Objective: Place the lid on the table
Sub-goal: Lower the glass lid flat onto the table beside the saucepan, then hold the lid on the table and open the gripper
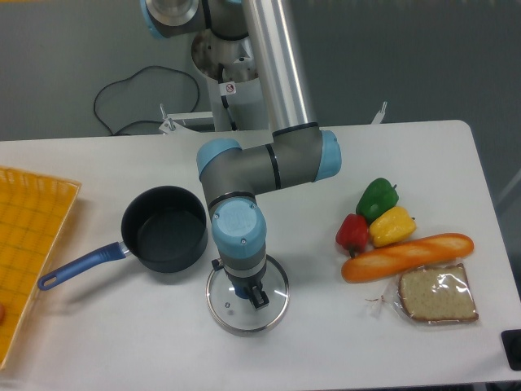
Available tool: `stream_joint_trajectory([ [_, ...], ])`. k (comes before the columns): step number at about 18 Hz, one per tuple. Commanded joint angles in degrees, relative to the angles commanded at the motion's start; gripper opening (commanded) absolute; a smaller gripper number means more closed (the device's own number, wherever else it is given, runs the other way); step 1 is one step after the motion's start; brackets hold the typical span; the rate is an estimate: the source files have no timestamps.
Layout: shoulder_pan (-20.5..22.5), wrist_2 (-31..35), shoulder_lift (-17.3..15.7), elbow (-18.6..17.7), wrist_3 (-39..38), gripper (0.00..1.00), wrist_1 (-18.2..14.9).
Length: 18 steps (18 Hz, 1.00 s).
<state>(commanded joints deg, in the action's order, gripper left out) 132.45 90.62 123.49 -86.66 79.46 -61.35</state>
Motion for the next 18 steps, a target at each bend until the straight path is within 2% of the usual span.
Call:
stream_joint_trajectory([
  [18,-0.2,-0.4,0.7,0.0,-1.1,0.60,0.6],
])
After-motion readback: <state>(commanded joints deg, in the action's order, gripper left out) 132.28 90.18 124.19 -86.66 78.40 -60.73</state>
